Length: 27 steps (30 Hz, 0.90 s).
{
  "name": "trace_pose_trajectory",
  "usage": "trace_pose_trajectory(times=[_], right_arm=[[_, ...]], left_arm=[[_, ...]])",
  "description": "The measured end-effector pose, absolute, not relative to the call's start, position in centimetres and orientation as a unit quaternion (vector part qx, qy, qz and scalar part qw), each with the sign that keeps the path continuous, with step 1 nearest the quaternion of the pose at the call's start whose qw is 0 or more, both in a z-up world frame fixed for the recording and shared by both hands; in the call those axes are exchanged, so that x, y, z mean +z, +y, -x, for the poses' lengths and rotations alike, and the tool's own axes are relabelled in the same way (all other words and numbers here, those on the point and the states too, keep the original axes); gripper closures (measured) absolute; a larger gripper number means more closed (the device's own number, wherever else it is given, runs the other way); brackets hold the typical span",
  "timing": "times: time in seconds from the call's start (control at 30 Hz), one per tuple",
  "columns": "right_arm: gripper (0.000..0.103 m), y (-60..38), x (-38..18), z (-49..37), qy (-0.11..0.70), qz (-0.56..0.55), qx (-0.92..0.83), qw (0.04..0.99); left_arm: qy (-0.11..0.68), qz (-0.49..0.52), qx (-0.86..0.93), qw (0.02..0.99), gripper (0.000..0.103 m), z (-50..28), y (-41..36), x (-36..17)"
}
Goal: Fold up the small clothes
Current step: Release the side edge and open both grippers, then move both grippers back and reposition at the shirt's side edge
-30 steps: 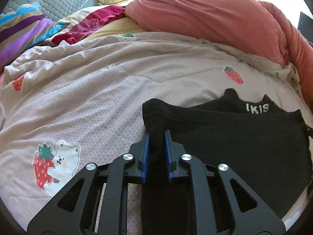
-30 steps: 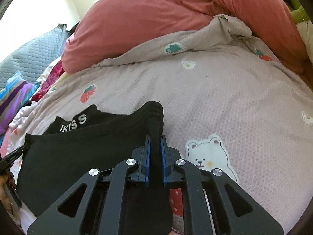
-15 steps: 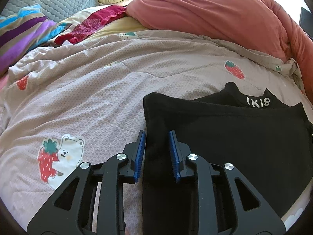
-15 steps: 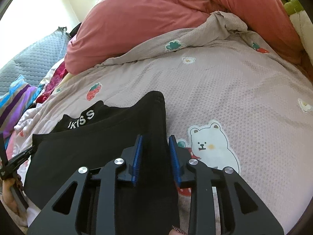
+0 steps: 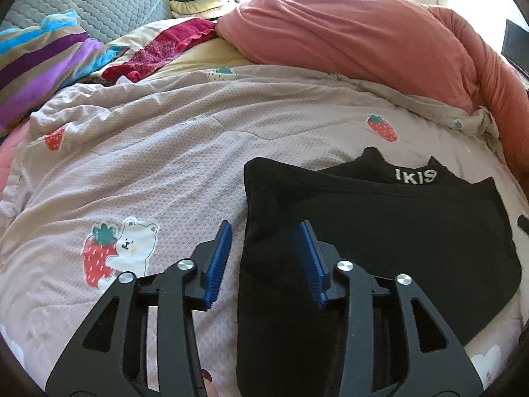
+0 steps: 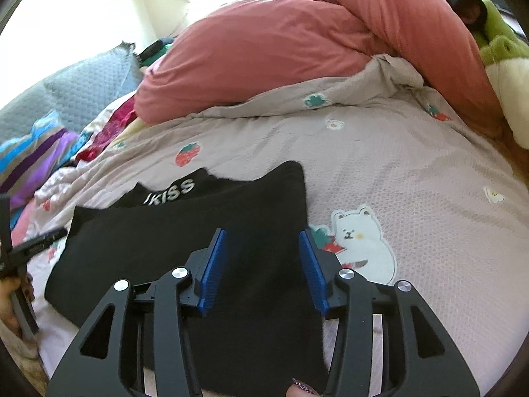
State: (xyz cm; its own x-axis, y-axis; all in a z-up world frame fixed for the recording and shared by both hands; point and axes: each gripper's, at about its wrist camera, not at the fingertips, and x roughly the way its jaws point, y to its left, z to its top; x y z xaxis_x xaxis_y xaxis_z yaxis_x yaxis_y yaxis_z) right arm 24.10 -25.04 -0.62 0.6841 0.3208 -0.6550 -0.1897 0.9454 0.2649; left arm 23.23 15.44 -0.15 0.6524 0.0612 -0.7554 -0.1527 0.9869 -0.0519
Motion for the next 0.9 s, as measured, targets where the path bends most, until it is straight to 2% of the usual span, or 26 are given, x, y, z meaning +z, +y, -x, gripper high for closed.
trace_pose_trajectory(times=[0.1, 0.2, 0.43, 0.8, 0.9], right_arm=[[0.052, -24.1, -0.7, -22.9, 0.373, -0.069, 0.152, 0.913], [0.052, -23.1, -1.1, -21.9, 0.379, -0.048, 0.161, 0.910], [0.052, -21.9, -3.9, -20.4, 0.425, -0.024, 0.163, 0.890], [0.052, -22.3, -3.6, -18.0, 0.423, -0.017, 0.159, 0.892], [0.038, -22.5, -2.9, -17.1, 0.418, -0.028, 0.167, 0.892]], left_arm=[[0.413, 0.062, 0.049, 0.907, 0.064, -22.2, 14.8, 0.1], [0.425, 0.057, 0.039, 0.902, 0.057, -21.1, 13.9, -0.4], [0.454, 0.044, 0.050, 0.889, 0.053, -18.7, 12.8, -2.4], [0.455, 0.076, 0.042, 0.886, 0.049, -15.8, 13.7, -2.8], [0.444, 0.087, 0.043, 0.891, 0.049, -15.1, 14.3, -2.2]])
